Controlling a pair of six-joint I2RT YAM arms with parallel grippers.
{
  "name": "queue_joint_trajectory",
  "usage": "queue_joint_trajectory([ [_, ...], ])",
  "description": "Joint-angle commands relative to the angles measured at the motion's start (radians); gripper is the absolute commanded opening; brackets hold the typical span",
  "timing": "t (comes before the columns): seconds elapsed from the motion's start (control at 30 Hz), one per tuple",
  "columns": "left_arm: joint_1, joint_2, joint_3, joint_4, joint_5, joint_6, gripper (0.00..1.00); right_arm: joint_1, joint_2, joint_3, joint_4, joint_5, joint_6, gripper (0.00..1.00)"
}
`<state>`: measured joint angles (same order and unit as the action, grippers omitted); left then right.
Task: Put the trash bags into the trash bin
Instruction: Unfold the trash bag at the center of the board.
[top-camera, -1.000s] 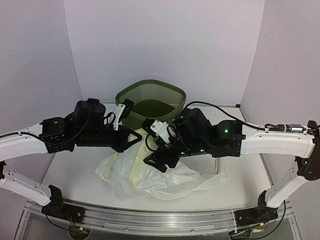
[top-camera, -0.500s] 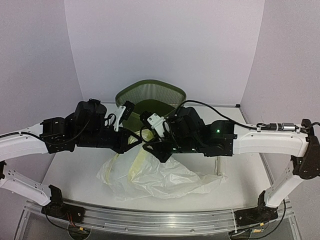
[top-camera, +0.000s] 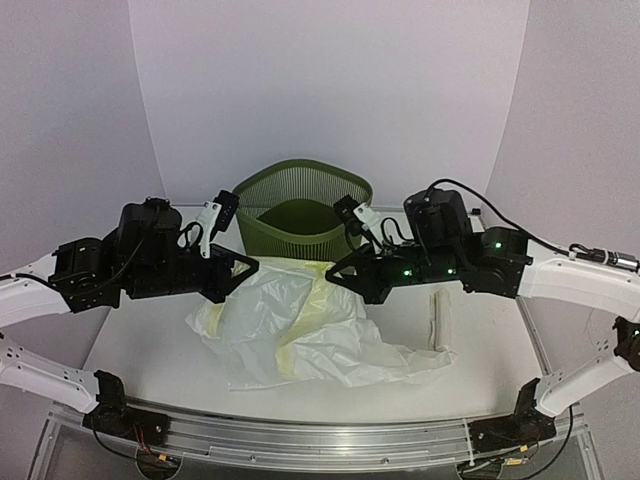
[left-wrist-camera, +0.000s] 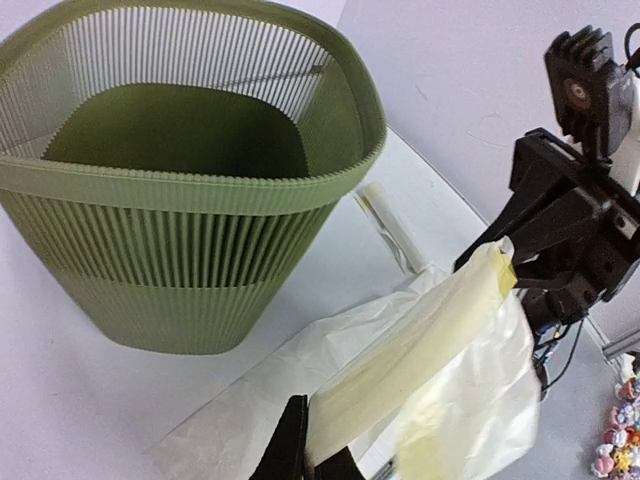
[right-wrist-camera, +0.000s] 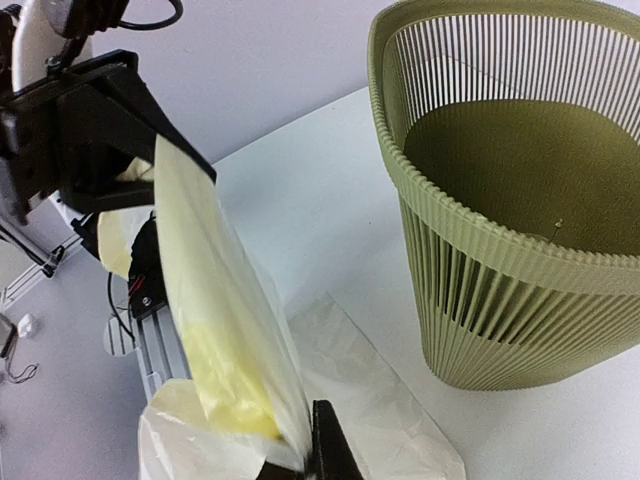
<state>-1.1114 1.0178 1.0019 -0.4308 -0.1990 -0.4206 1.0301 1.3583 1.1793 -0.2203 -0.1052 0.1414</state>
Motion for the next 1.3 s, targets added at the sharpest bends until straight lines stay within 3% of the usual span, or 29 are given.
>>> queue_joint_trajectory([
  [0.0, 0.031, -0.025, -0.009, -0.09, -0.16, 0.032, 0.0, -0.038, -0.067, -0.012, -0.128, -0.176, -0.03, 0.08],
  [0.1, 0.033, -0.015, -0.004, -0.097, -0.172, 0.039, 0.0, -0.045, -0.073, -0.014, -0.14, -0.211, -0.04, 0.0],
  [0.33, 0.033, -0.037, -0.02, -0.01, -0.067, 0.087, 0.0, -0.044, 0.045, 0.055, -0.142, -0.279, -0.037, 0.03],
  [0.4, 0.033, -0.034, -0.015, -0.011, -0.044, 0.085, 0.0, -0.044, 0.08, 0.083, -0.138, -0.255, -0.046, 0.37],
  [0.47, 0.033, -0.029, -0.012, -0.014, -0.033, 0.078, 0.0, -0.044, 0.105, 0.118, -0.121, -0.232, -0.05, 0.78],
  [0.53, 0.033, -0.02, -0.005, -0.024, -0.033, 0.063, 0.0, -0.044, 0.121, 0.14, -0.088, -0.251, -0.064, 0.9],
  [0.63, 0.033, 0.002, 0.013, -0.04, -0.03, 0.044, 0.0, -0.037, 0.131, 0.149, -0.033, -0.269, -0.085, 0.93],
  [0.8, 0.033, 0.054, 0.062, -0.078, -0.028, -0.004, 0.0, 0.062, 0.16, 0.188, -0.012, -0.152, -0.183, 0.93],
  [1.0, 0.033, 0.085, 0.086, -0.088, -0.012, -0.027, 0.0, 0.091, 0.255, 0.246, -0.015, -0.021, -0.155, 0.87],
  [1.17, 0.034, 0.09, 0.094, -0.104, -0.005, -0.04, 0.0, 0.097, 0.308, 0.276, -0.015, -0.047, -0.127, 0.85],
  [1.27, 0.033, 0.083, 0.086, -0.094, -0.001, -0.04, 0.0, 0.101, 0.342, 0.307, -0.013, -0.029, -0.091, 0.78],
])
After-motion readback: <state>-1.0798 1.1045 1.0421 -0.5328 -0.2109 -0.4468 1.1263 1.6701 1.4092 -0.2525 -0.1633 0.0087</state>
